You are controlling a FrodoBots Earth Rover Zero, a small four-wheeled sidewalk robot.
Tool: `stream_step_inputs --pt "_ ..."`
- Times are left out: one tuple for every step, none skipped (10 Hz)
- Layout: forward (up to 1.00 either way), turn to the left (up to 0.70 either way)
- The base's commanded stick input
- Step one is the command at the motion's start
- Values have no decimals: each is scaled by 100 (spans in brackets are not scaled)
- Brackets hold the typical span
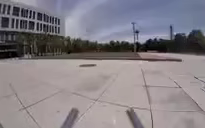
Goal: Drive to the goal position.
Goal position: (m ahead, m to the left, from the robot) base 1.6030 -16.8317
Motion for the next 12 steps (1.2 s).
stream_step_inputs --pt "100 -38" --pt "100 -38" --pt "100 -38" --pt "100 -38" --pt "100 -38" --pt "100 -38" --pt "100 -38" --pt "100 -38" --pt "100 -38" --pt "100 -38" --pt "100 -38" --pt "100 -38"
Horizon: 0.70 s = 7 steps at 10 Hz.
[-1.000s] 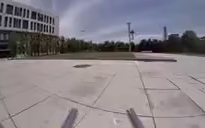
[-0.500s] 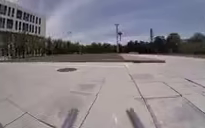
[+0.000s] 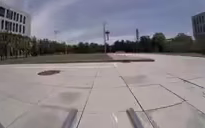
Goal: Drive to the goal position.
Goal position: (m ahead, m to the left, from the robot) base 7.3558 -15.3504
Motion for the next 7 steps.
stream_step_inputs --pt "100 -38" --pt "100 -38" --pt "100 -38" --pt "100 -38" --pt "100 -38" --pt "100 -38" --pt "100 -38"
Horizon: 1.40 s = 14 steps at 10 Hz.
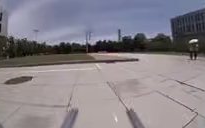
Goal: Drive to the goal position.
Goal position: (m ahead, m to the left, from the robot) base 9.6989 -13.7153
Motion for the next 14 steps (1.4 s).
stream_step_inputs --pt "100 -38" --pt "100 -38" --pt "100 -38" --pt "100 -38" --pt "100 -38" --pt "100 -38" --pt "100 -38" --pt "100 -38" --pt "100 -38" --pt "100 -37" --pt "100 -38" --pt "100 -37" --pt "100 -38" --pt "100 -37"
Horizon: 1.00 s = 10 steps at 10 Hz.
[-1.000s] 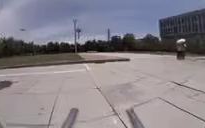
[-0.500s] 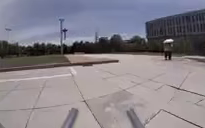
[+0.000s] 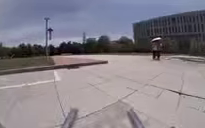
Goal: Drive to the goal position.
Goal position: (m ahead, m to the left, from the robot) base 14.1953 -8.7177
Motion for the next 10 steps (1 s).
stream_step_inputs --pt "100 -37" --pt "100 -37" --pt "100 -38" --pt "100 -37" --pt "100 -37" --pt "100 -38" --pt "100 -37" --pt "100 -37" --pt "100 -38" --pt "100 -37"
